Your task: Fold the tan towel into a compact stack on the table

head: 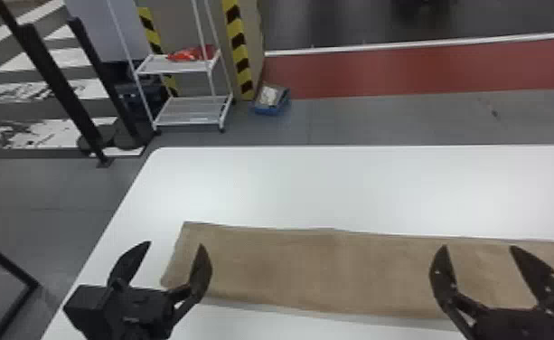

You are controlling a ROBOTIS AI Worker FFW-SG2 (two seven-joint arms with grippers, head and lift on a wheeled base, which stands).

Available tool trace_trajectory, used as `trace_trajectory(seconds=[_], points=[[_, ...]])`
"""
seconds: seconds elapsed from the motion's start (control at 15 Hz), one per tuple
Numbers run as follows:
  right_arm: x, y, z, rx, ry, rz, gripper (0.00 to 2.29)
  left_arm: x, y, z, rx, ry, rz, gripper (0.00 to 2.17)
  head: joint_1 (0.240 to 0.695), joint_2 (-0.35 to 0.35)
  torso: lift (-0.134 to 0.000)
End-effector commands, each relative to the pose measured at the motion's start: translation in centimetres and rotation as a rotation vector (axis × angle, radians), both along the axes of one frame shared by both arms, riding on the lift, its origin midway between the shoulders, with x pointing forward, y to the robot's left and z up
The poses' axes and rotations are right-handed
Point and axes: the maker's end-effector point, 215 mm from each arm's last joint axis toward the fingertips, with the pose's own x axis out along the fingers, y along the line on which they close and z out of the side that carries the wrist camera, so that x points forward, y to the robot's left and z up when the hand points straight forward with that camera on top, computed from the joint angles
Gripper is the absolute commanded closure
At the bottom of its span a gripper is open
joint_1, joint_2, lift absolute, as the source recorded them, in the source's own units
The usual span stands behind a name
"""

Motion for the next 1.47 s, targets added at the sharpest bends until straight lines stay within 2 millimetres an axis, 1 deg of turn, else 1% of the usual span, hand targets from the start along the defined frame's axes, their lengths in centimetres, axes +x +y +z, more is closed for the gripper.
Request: trace_trajectory(seconds=[0.0, 0.8, 0.87, 1.13, 1.2, 1.33, 1.4], points=[[0.0, 0.1, 0.0, 0.001, -0.001, 0.001, 0.10, 0.0, 0.0, 0.0, -0.002, 0.000, 0.001, 0.02, 0.695, 0.187, -0.114], [0.0, 0.0, -0.1, 0.001, 0.002, 0.000, 0.10, 0.0, 0.0, 0.0, 0.000, 0.000, 0.006, 0.02, 0.695, 0.188, -0.114], [0.0, 0.0, 0.1, 0.005, -0.006, 0.003, 0.10, 0.0, -0.2, -0.1, 0.002, 0.004, 0.003, 0.02, 0.695, 0.188, -0.114], [0.1, -1.1, 0.2, 0.012, -0.016, -0.002, 0.10, -0.2, -0.8, -0.1, 0.006, 0.011, 0.000, 0.02, 0.695, 0.180, -0.114], [0.2, -1.4, 0.2, 0.011, -0.015, -0.007, 0.10, -0.1, -0.8, -0.3, 0.003, 0.022, -0.002, 0.02, 0.695, 0.174, -0.114], [0.1, -2.5, 0.0, 0.005, -0.013, -0.019, 0.10, 0.3, -0.7, -1.5, -0.017, 0.070, -0.009, 0.02, 0.695, 0.160, -0.114], [0.0, -2.8, -0.2, 0.003, -0.008, -0.024, 0.10, 0.8, -0.7, -1.7, -0.047, 0.087, -0.019, 0.02, 0.695, 0.154, -0.114]])
